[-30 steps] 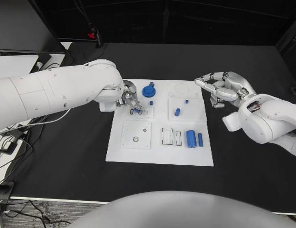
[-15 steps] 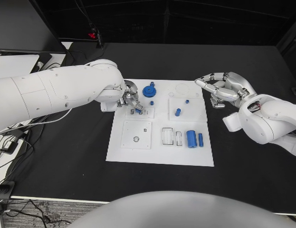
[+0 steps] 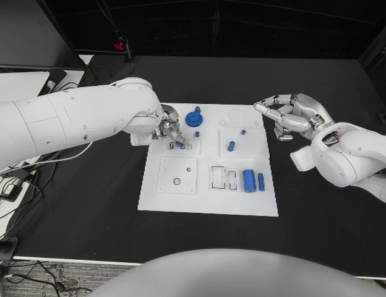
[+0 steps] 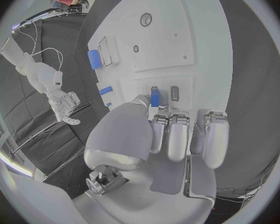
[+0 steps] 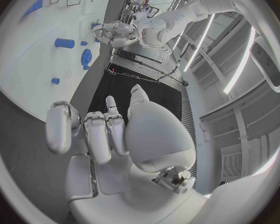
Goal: Assemble the parts on the task board
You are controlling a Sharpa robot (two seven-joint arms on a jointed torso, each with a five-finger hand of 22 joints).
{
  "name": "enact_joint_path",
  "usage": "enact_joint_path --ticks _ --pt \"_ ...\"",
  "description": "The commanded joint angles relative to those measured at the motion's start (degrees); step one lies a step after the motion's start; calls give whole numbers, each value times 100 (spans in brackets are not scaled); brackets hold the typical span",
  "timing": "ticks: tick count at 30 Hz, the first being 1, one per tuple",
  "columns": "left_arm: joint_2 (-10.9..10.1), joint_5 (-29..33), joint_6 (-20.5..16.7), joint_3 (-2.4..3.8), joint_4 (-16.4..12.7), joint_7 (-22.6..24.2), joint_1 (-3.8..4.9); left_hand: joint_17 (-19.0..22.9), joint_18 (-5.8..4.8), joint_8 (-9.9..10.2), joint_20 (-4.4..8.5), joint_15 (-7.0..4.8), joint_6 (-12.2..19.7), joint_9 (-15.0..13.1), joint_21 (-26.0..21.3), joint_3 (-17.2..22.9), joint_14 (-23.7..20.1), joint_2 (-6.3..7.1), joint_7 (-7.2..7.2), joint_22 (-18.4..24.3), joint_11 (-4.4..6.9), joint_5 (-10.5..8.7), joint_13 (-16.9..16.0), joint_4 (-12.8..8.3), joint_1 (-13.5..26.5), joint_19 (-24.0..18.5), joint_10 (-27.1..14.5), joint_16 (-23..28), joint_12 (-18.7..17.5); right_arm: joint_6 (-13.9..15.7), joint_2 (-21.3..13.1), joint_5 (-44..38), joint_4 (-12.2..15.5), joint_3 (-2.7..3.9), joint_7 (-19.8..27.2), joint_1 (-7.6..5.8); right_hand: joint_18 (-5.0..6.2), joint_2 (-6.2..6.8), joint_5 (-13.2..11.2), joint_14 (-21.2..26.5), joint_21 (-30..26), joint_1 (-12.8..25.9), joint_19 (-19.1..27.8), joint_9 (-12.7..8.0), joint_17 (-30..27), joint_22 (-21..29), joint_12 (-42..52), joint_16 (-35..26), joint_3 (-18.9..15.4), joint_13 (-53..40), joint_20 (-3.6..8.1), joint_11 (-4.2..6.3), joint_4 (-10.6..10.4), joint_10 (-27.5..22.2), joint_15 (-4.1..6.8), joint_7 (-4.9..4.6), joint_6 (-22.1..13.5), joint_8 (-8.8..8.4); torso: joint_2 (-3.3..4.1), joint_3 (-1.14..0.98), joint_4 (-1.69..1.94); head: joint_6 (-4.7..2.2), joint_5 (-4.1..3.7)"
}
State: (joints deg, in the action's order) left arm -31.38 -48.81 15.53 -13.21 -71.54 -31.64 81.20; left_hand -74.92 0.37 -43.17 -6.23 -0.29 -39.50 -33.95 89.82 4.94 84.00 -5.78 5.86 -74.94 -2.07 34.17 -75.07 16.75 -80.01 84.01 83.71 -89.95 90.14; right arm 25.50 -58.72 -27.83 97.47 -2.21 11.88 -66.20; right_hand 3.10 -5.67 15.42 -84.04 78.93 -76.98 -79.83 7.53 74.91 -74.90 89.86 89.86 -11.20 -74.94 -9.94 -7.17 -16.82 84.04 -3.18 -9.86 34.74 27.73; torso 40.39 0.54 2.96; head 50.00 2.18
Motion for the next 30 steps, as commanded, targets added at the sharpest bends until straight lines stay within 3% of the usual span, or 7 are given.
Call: enact_joint_path --ticks 1,30 --pt "26 25 174 -27 -18 -34 -52 -1508 -37 23 8 -15 42 -4 18 33 600 -123 -38 -1506 -10 -11 -1493 7 -53 599 629 -5 -14 -40 -4 13 20 2 23 -8 85 -56 9 -596 -24 4 40 6 1509 -581 14 14 -30 -1506 9 -23 9 596 -48 -197 -42 33 -1 -1 0 0 8" --pt "46 25 203 -27 -50 -39 -66 -1508 -37 27 6 -13 48 -6 18 34 600 -123 -35 -1506 -13 -17 -1493 7 -40 599 629 -5 -14 -46 -10 13 5 2 -1 -8 85 -72 10 -596 -26 20 39 6 1509 -581 14 14 -46 -1506 9 -24 8 596 -48 -197 -61 59 1 0 0 0 -4"
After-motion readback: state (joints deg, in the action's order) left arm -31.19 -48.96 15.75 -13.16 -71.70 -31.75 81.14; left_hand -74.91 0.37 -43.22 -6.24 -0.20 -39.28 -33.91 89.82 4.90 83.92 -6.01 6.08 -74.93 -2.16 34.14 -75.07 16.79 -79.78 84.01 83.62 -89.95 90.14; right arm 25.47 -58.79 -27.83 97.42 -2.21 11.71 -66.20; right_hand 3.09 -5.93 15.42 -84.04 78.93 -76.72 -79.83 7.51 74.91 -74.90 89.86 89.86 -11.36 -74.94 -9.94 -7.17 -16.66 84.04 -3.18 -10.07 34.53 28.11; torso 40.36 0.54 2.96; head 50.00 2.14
